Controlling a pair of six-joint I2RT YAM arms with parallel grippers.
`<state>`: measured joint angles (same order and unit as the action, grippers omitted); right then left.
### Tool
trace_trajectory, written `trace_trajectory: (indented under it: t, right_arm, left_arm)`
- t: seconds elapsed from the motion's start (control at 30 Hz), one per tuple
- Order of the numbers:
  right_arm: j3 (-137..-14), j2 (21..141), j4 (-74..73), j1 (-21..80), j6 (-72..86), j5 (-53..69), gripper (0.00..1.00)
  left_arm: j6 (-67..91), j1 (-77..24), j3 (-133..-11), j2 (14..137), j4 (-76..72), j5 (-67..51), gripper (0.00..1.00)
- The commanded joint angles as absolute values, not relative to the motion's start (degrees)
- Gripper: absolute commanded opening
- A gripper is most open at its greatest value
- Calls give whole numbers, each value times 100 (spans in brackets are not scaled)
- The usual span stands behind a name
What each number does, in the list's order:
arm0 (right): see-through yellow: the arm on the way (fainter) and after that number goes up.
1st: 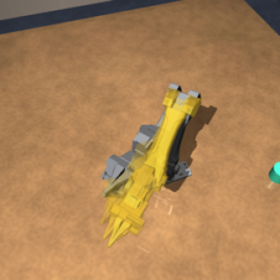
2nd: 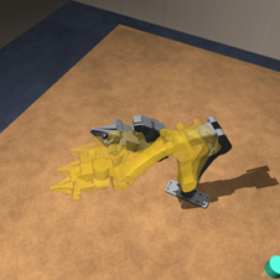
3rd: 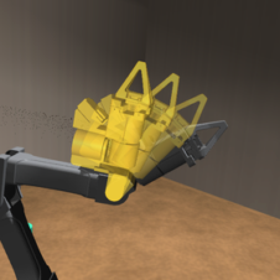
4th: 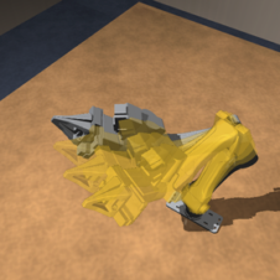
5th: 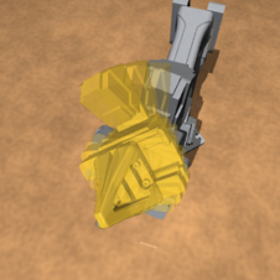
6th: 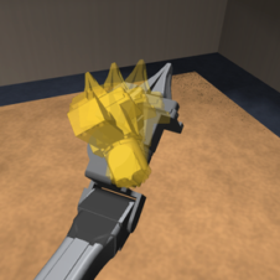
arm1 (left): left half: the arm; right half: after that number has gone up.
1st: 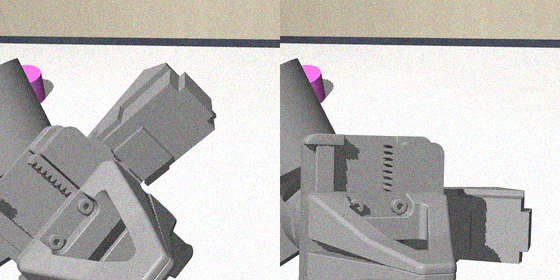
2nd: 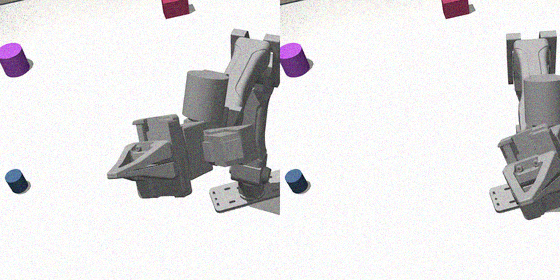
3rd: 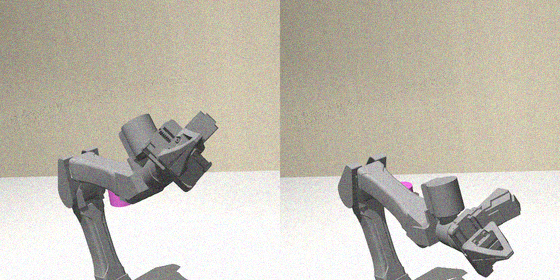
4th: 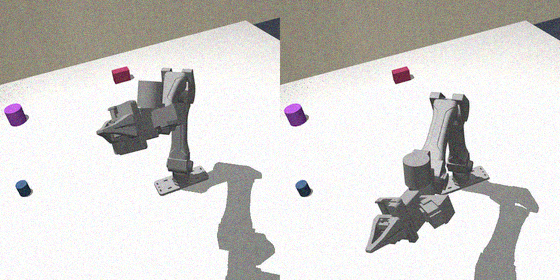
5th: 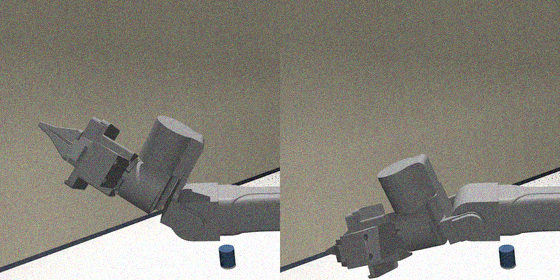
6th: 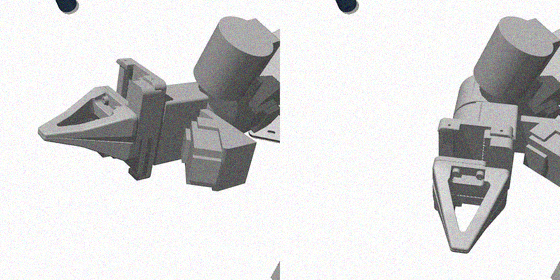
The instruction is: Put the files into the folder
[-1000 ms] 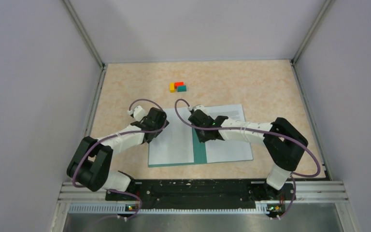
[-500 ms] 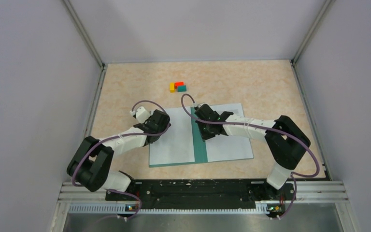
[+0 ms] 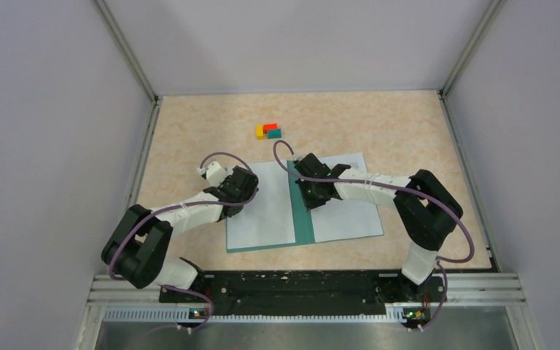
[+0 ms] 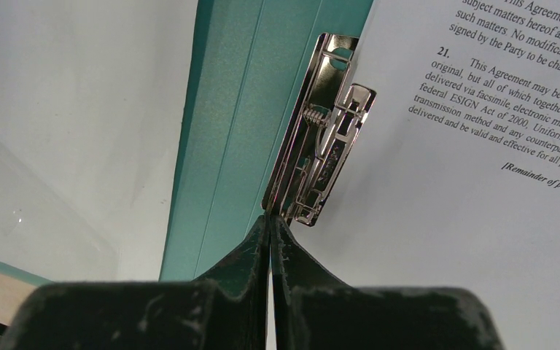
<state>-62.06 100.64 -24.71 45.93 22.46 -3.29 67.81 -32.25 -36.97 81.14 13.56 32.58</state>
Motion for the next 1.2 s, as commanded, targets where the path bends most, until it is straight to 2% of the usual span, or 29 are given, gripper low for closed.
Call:
trace_trajectory:
  t: [0.0,1.17]
  right_arm:
    - [-6145,10495,-3180,4425,1990,-752,0]
    - [-6398,10572,-2759,4434,2302,-110,0]
  left_arm:
    - [6855,-3204,-3441,8305,1957,3260,98]
    - [6882,-3336,-3484,8495,1743,3225,99]
